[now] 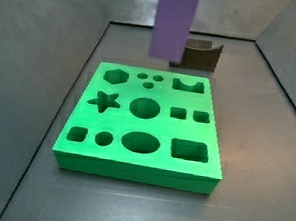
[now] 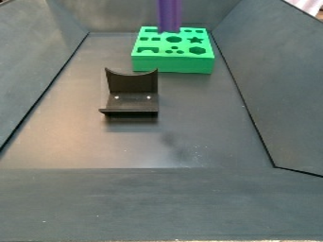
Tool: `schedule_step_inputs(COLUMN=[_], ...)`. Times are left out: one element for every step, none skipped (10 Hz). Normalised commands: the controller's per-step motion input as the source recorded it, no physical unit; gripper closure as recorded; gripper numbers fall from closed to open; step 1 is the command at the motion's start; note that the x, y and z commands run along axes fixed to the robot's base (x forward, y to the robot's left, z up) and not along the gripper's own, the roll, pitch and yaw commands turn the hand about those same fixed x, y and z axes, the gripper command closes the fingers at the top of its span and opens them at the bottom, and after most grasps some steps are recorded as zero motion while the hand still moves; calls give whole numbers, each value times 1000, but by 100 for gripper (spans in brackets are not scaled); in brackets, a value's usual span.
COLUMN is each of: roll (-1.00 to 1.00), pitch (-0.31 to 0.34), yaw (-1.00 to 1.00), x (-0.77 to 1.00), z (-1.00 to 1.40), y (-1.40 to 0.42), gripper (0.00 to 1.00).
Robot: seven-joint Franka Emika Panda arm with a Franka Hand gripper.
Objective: Pick up the arch object. Move up. Move to above the board. Insert the arch object.
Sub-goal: Insert the arch object.
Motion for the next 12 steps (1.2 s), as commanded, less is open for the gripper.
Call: schedule_step_inputs(roll=[-156, -136, -81, -23, 63, 64, 123, 136, 129, 143, 117, 119], pitch=[-103, -60, -20, 0, 194, 253, 261, 279, 274, 299, 259, 227], yaw=[-26, 0, 0, 0, 0, 0, 0, 0, 0, 0, 57, 57], x=[1000, 1000, 1000, 1000, 946, 871, 809, 780, 794, 811, 431, 431], z=[-791, -729, -637, -320, 0, 283, 360, 300, 306, 9, -129, -100], y=[126, 0, -11, -140, -323, -326, -369, -369, -377, -297, -111, -57], gripper=[100, 100, 100, 100, 100, 100, 100, 100, 100, 100, 100, 100])
